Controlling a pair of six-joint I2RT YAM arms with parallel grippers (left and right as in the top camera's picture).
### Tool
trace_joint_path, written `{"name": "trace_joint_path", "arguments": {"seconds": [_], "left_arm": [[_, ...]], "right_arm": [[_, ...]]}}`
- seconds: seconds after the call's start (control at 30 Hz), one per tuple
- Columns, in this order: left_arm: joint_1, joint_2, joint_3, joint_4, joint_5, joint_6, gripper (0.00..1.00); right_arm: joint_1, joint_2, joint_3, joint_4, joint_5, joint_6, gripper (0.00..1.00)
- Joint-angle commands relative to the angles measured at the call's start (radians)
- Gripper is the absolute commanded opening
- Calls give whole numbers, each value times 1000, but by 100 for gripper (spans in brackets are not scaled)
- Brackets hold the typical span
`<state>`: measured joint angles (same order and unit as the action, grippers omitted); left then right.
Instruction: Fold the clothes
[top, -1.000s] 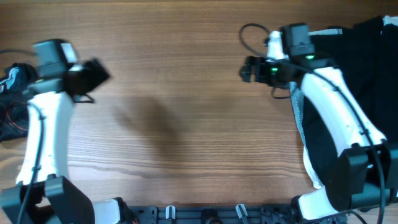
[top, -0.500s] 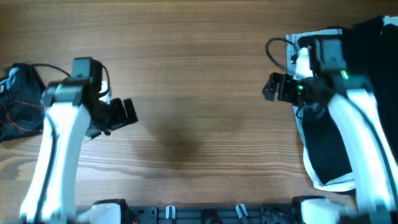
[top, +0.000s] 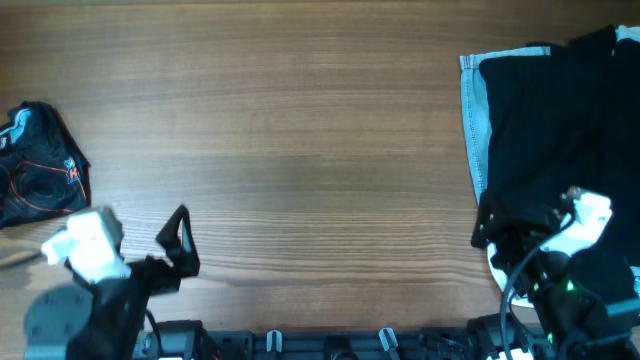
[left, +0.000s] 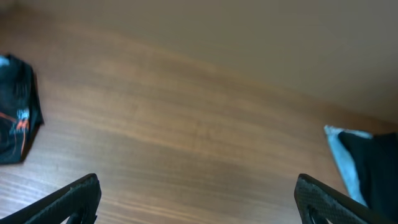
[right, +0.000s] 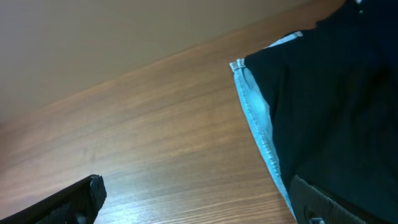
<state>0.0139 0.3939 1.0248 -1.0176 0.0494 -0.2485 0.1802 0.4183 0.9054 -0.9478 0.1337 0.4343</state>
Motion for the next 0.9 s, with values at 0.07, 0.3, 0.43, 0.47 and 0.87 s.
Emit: {"name": "trace_joint_path", "arguments": {"seconds": [0.07,0.3,0.43,0.47,0.87], "left_arm": [[-4,-76,-13,-55,-10,-6,100],[-4,-75,-13,-211,-10,-6,100],[-4,-75,-13,-251,-10,-6,100],[-4,-75,-13,-251,-10,-6,100],[-4,-75,-13,-251,-10,-6,100]], "right_arm": [[5,-12,-6,-65,31,18,100],[5,-12,-6,-101,31,18,100],[2,-33,-27,-104,31,10,100],[0,-41,-36,-92,31,6,100],[-98,-408,-689,758,-169,-335,100]]}}
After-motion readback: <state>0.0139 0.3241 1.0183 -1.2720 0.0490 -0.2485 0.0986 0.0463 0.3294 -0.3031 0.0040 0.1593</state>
